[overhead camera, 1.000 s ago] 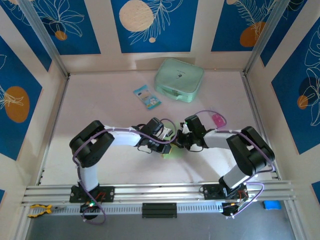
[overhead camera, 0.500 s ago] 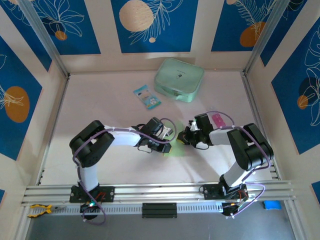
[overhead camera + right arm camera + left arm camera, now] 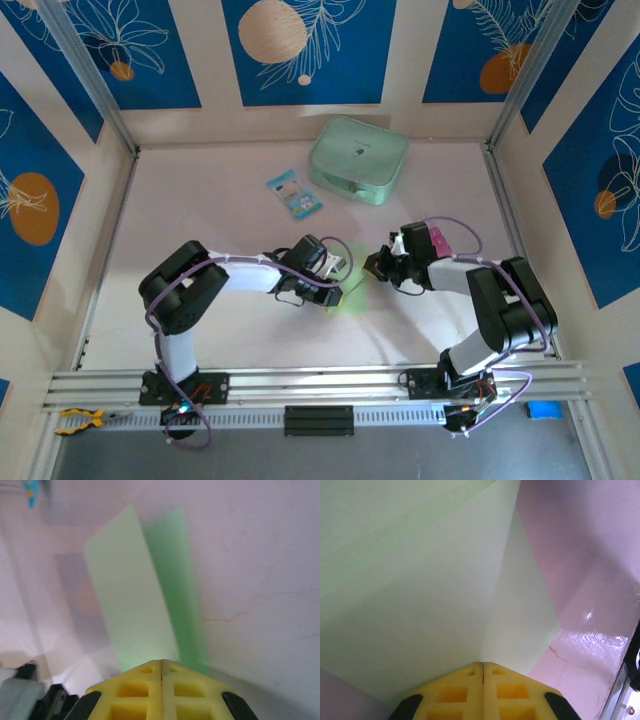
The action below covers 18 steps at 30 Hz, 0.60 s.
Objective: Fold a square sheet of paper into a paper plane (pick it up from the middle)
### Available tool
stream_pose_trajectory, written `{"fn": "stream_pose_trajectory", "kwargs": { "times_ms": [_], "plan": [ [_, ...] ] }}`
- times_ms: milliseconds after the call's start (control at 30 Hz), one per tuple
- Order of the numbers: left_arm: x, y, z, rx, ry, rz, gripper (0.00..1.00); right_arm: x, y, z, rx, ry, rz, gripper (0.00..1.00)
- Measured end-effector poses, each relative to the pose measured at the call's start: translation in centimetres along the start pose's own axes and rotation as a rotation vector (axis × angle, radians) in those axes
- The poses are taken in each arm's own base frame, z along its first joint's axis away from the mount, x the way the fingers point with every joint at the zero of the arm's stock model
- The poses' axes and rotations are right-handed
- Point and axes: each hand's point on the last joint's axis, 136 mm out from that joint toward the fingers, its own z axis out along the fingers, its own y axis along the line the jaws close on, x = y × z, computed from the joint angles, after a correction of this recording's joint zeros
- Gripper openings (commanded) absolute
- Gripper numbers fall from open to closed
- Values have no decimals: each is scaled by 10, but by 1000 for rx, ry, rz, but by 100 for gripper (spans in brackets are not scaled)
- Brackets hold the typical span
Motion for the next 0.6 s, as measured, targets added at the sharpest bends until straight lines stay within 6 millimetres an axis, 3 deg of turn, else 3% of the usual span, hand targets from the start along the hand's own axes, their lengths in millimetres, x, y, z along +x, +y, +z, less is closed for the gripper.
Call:
{"fn": "stream_pose_trajectory", "kwargs": {
  "times_ms": [100,233,467,600],
  "plan": [
    [0,0,0,0,0,0,0,5,17,-3,-35,-2,-47,1],
    [0,0,0,0,0,0,0,22,20,6,-32,46,-74,0],
    [1,-1,0,7,4,-4,3,38,-11,23,52,113,-20,0],
    [2,-2,-1,5,12,-9,8,37,-11,23,45,119,-18,0]
  ]
}}
